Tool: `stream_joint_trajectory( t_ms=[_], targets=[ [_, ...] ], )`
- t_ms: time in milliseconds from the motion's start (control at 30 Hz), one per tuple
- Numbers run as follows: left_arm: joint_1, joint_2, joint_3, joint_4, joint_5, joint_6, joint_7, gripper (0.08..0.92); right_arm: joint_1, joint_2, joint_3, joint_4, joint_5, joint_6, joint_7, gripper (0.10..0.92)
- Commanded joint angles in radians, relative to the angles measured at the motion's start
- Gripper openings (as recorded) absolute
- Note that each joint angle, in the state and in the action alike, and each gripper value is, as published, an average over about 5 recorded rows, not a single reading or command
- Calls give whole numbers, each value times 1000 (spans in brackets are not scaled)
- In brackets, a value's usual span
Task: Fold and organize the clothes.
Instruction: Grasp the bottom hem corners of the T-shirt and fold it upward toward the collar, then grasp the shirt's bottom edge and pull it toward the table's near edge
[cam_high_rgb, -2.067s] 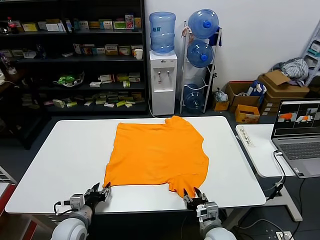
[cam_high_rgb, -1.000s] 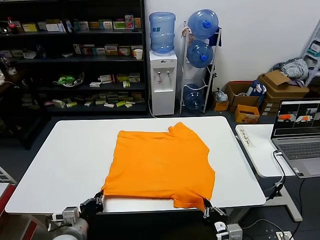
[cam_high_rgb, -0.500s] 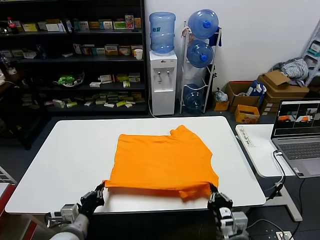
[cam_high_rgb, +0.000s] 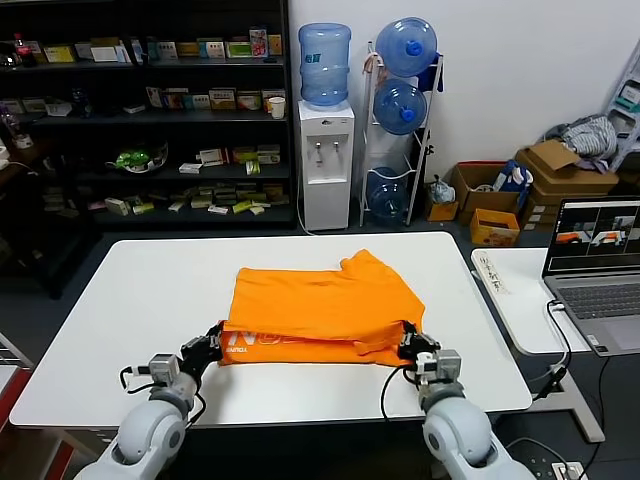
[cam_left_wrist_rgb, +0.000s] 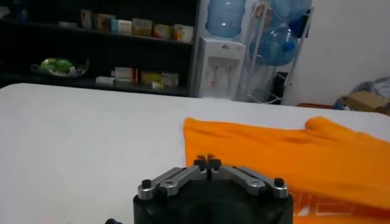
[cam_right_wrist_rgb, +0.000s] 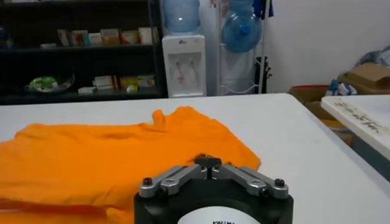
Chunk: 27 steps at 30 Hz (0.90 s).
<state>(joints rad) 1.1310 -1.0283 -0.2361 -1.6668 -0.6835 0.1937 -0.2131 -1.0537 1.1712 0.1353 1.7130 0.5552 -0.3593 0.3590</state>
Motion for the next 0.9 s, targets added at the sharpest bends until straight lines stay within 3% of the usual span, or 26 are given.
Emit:
stream_joint_trajectory(
  t_ms=[33,200,300,667,900],
  targets=[
    [-185,-3,75,157,-8,-13,10,92,171,0,-85,-123,49,-25,4,124],
    [-201,-17,76,173,-2,1,1,92,214,21,-109,-173,40,-36,-11,145],
    [-178,-14,63,158,5,22,0,120,207,26,-105,-173,25,-49,-27,207],
    [97,69,-45,-87,13,113,-22,426,-51,-82,47,29,-17,2,-106,519],
    [198,36,-76,-130,25,106,51,625,-261,-154,225,84,3,36,-203,727]
  ],
)
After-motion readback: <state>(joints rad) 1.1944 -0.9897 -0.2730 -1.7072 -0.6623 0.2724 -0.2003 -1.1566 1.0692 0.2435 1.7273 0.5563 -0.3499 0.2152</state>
